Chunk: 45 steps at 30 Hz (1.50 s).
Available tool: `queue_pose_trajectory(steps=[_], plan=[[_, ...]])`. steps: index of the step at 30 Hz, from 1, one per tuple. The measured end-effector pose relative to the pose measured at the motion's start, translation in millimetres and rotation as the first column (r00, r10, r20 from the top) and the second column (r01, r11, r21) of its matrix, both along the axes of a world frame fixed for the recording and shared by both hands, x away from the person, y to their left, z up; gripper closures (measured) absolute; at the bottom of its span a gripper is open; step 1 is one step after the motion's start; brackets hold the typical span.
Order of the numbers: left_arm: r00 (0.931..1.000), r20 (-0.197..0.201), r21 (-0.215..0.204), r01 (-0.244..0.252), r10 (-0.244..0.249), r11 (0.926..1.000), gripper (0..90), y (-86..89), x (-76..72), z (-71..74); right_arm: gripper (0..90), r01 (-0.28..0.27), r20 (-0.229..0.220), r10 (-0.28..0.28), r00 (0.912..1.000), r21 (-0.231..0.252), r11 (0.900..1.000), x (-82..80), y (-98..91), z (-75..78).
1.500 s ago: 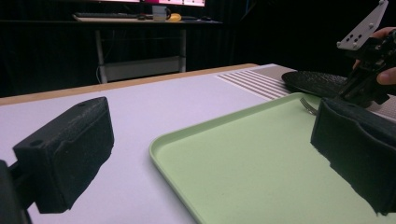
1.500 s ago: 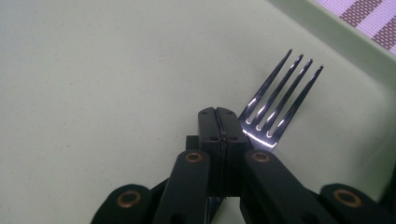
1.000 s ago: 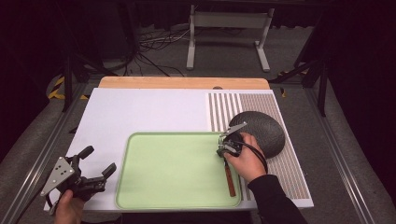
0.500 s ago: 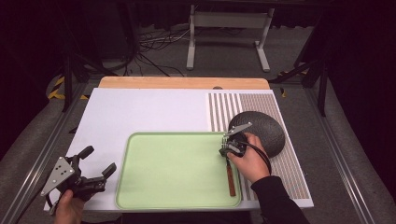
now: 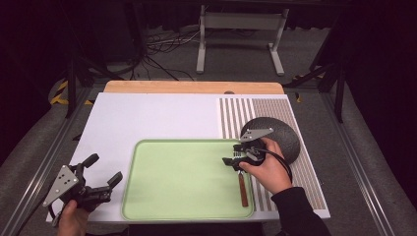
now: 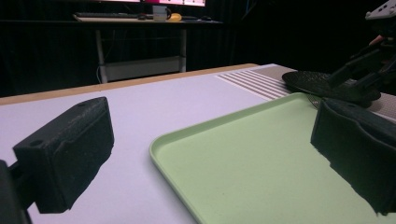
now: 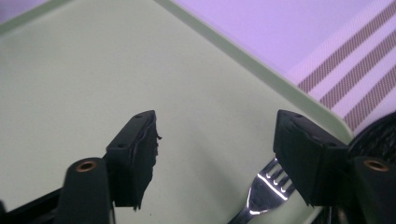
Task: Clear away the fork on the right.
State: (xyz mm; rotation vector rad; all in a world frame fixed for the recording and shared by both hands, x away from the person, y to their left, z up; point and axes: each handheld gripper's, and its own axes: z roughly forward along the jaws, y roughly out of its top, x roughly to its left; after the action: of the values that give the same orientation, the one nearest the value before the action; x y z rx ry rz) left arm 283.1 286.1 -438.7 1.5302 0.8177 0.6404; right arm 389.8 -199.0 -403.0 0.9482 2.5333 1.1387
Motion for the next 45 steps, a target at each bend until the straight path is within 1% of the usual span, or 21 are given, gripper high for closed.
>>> queue_pose_trajectory(steps=[3, 4, 6, 10, 15, 18, 20, 23, 27, 32, 35, 37, 40, 43, 45], plan=[[1.0, -0.001, 0.002, -0.001, 0.001, 1.0, 0.0, -0.3, 0.0, -0.2, 25.2, -0.017, 0.015, 0.017, 0.9997, 0.036, 0.9992, -1.5, -3.4, 3.5], [1.0, -0.002, 0.001, -0.001, 0.001, 1.0, 0.0, -0.3, 0.1, -0.3, 22.8, -0.022, 0.027, 0.021, 0.9994, 0.04, 0.999, -1.8, -5.0, 4.5], [1.0, -0.001, -0.001, -0.001, 0.001, 1.0, 0.0, -0.4, 0.0, -0.1, 20.6, -0.03, 0.043, 0.028, 0.9987, 0.052, 0.9982, -2.9, -8.5, 6.4], [1.0, -0.002, 0.001, 0.0, 0.0, 1.0, 0.0, -0.5, 0.1, -0.2, 16.8, -0.041, 0.076, 0.034, 0.9965, 0.09, 0.9951, -5.6, -16.9, 9.5], [1.0, -0.003, 0.0, -0.002, 0.002, 1.0, 0.0, -0.5, 0.2, -0.5, 15.8, -0.041, 0.117, 0.026, 0.9929, 0.128, 0.9909, -10.4, -31.9, 12.1], [1.0, -0.003, -0.001, -0.002, 0.002, 1.0, 0.1, -0.7, 0.3, -0.7, 15.6, -0.052, 0.141, 0.03, 0.9895, 0.158, 0.9861, -14.2, -41.7, 12.8], [1.0, -0.004, 0.002, -0.002, 0.002, 1.0, 0.0, -0.8, 0.3, -0.7, 15.5, -0.064, 0.173, 0.032, 0.9843, 0.182, 0.9812, -18.4, -48.9, 12.9], [1.0, -0.005, 0.002, -0.003, 0.003, 1.0, 0.0, -1.3, 0.4, -0.9, 15.5, -0.077, 0.205, 0.037, 0.9781, 0.192, 0.9784, -23.6, -56.3, 12.2], [1.0, -0.004, 0.002, -0.004, 0.004, 1.0, 0.1, -1.3, 0.3, -1.0, 15.3, -0.081, 0.232, 0.03, 0.9723, 0.217, 0.9727, -28.9, -66.6, 10.0], [1.0, -0.005, 0.003, -0.004, 0.004, 1.0, 0.0, -1.4, 0.4, -1.1, 15.0, -0.077, 0.258, 0.009, 0.9661, 0.255, 0.9639, -35.1, -79.2, 6.7], [1.0, -0.005, 0.004, -0.004, 0.004, 1.0, 0.0, -1.4, 0.3, -1.1, 14.8, -0.073, 0.264, 0.001, 0.9644, 0.264, 0.9617, -36.9, -83.8, 5.0], [1.0, -0.005, 0.004, -0.004, 0.004, 1.0, 0.0, -1.3, 0.3, -1.1, 14.8, -0.075, 0.273, -0.005, 0.9619, 0.284, 0.9559, -40.0, -90.7, 2.3], [1.0, -0.007, 0.004, -0.004, 0.004, 1.0, 0.0, -1.3, 0.4, -1.3, 14.7, -0.081, 0.288, -0.01, 0.9576, 0.302, 0.9498, -43.4, -96.4, -0.1], [1.0, -0.007, 0.007, -0.002, 0.002, 1.0, 0.0, -2.0, 0.3, -1.3, 14.7, -0.079, 0.299, -0.019, 0.9542, 0.312, 0.9469, -46.5, -102.9, -3.9], [1.0, -0.006, 0.008, -0.004, 0.004, 1.0, 0.0, -1.9, 0.3, -1.3, 14.7, -0.071, 0.3, -0.027, 0.9534, 0.311, 0.9478, -47.7, -107.0, -6.5]])
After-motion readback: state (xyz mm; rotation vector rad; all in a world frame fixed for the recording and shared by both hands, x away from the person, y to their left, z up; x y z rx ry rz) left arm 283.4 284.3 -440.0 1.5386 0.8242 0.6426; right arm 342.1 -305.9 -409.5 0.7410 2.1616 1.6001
